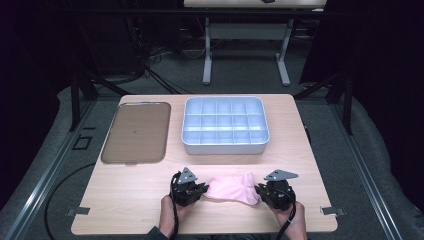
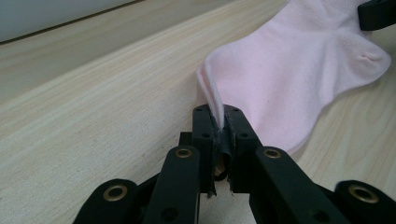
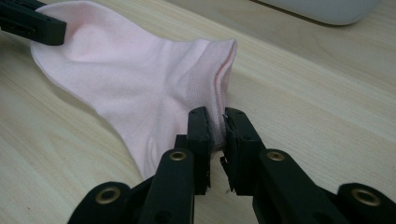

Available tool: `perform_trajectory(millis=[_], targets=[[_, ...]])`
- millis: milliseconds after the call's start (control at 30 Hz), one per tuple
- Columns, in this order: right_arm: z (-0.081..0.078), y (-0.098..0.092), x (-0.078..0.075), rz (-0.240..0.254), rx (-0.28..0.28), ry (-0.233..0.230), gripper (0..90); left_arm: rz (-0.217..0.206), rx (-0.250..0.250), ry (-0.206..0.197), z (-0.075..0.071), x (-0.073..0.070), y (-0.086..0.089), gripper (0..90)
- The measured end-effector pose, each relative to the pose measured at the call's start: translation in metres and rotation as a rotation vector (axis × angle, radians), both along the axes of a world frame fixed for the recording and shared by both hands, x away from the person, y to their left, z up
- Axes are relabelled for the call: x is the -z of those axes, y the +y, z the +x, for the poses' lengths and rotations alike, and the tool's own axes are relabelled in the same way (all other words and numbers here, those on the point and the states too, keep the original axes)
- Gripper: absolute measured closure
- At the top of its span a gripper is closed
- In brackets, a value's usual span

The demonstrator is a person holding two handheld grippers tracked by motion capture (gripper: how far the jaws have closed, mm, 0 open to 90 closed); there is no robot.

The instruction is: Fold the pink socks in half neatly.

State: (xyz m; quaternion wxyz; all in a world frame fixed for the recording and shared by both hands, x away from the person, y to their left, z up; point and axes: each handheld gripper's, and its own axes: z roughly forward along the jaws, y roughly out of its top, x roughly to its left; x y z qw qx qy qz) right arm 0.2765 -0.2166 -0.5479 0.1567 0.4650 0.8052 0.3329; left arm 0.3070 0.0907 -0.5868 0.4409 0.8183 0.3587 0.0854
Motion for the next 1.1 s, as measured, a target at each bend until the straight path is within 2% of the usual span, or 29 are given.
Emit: perform_trajectory(millis=[100,167,300,367,400,433,567,667,767,833,867,967,1000,1100], targets=[[-0.001,0.0,-0.003,-0.002,-0.004,-0.007,81.2,0.004,-0.001,-0.026,-0.002,0.0,-0.001,84.3],[-0.002,0.001,-0.005,0.001,-0.011,-0.01,81.2,0.007,-0.008,-0.023,-0.002,0.001,-0.002,84.5],[-0.004,0.004,-0.009,-0.008,-0.017,-0.021,81.0,0.042,-0.009,-0.032,-0.002,0.001,-0.005,84.6],[-0.005,0.006,-0.012,-0.016,-0.017,-0.021,80.9,0.041,-0.007,-0.035,-0.003,0.002,-0.005,84.6],[-0.005,0.007,-0.013,-0.029,-0.014,-0.02,80.9,0.04,-0.005,-0.032,-0.003,0.002,-0.005,84.6],[-0.007,0.007,-0.017,-0.105,0.011,-0.003,80.8,0.037,-0.008,-0.033,-0.003,0.001,-0.005,84.5],[-0.003,0.013,-0.014,-0.178,-0.008,0.034,80.8,0.01,0.009,-0.027,-0.003,0.002,-0.004,84.4],[-0.002,0.016,-0.015,-0.228,-0.026,0.085,80.8,-0.006,0.014,-0.028,-0.003,0.001,-0.002,84.4],[-0.002,0.017,-0.015,-0.213,-0.032,0.079,80.7,-0.025,0.017,-0.021,-0.002,0.001,0.0,84.2],[-0.002,0.02,-0.014,-0.198,-0.038,0.053,80.7,-0.018,0.015,-0.015,-0.002,0.002,-0.001,83.5],[-0.002,0.02,-0.014,-0.208,-0.036,0.036,80.7,-0.022,0.017,-0.006,-0.001,0.002,-0.001,82.6],[-0.002,0.019,-0.014,-0.199,-0.032,0.058,80.7,-0.02,0.012,-0.009,-0.001,0.002,-0.001,78.3],[-0.002,0.017,-0.015,-0.205,-0.033,0.069,80.7,-0.028,0.01,-0.001,-0.001,0.002,0.0,75.4],[-0.003,0.015,-0.016,-0.217,-0.025,0.083,80.7,-0.028,-0.005,-0.015,-0.001,0.001,0.0,65.3]])
